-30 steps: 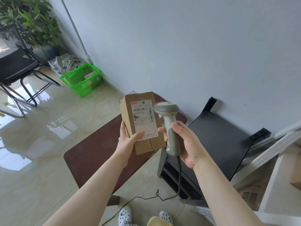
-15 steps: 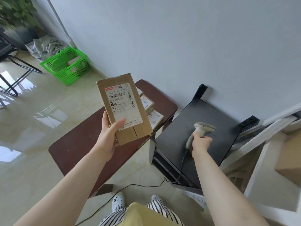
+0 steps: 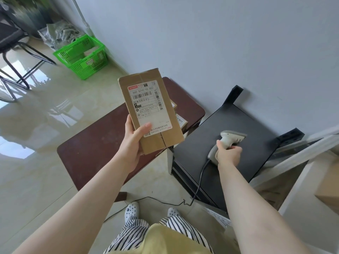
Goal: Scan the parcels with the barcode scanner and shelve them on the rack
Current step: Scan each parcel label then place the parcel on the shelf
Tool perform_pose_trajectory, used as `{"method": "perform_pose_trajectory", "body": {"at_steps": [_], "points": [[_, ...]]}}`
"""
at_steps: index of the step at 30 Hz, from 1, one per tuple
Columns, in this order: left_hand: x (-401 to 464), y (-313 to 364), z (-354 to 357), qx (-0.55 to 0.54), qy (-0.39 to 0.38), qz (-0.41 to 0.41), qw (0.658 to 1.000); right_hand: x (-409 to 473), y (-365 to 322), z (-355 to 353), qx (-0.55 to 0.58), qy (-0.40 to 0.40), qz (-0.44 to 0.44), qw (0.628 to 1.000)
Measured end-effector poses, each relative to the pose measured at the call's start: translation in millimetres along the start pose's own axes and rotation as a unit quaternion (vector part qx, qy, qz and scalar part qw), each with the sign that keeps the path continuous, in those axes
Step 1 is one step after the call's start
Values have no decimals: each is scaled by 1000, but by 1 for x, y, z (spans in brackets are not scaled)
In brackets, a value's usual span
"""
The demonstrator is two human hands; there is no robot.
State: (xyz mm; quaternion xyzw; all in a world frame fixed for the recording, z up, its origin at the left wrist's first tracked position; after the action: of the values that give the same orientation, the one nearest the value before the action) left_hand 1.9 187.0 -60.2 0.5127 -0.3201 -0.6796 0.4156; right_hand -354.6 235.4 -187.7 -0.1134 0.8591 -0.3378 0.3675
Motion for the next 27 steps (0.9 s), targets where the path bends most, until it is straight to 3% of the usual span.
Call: {"method": "perform_pose_trajectory", "body": {"at_steps": [7,10,12,14,16,18,20,22,25,27], "points": [[-12,1,4,-5,17,15,1000,-6,5,0,13,-27,32,999],[-22,4,4,-3,17,27,999,-19,-5,-16,-38,8,34,999],[-30,7,6,-5,13,32,999,-37,-25,-22,-9,19,-1,1000],[-37,9,10,-2,5,34,999,-66,-57,-11,95,-46,-83,991],[-48,11,15,6,-11,39,999,-116,-93,5,168,-185,-174,953],[-62,12,22,21,-39,51,998,-180,-115,16,134,-339,-246,898],[-81,8,29,33,-81,57,995,-233,-104,23,77,-456,-259,848],[-99,-3,32,42,-121,51,990,-261,-77,21,44,-507,-246,825],[-139,-30,29,62,-185,46,980,-284,-23,6,60,-526,-214,821],[-173,-55,16,68,-189,28,979,-304,20,-7,72,-536,-186,821]]}}
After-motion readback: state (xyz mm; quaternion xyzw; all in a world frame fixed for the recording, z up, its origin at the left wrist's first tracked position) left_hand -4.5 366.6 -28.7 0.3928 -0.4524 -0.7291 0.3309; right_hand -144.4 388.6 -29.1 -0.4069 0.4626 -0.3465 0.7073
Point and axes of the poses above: each hand's wrist, its own x-axis towards the middle knuckle, its own z-axis out of the palm, y = z × x, the point moved 10 cm from there along x, towards the middle knuckle, and after that the axes turned 6 degrees about -y, right-handed, at the moved point
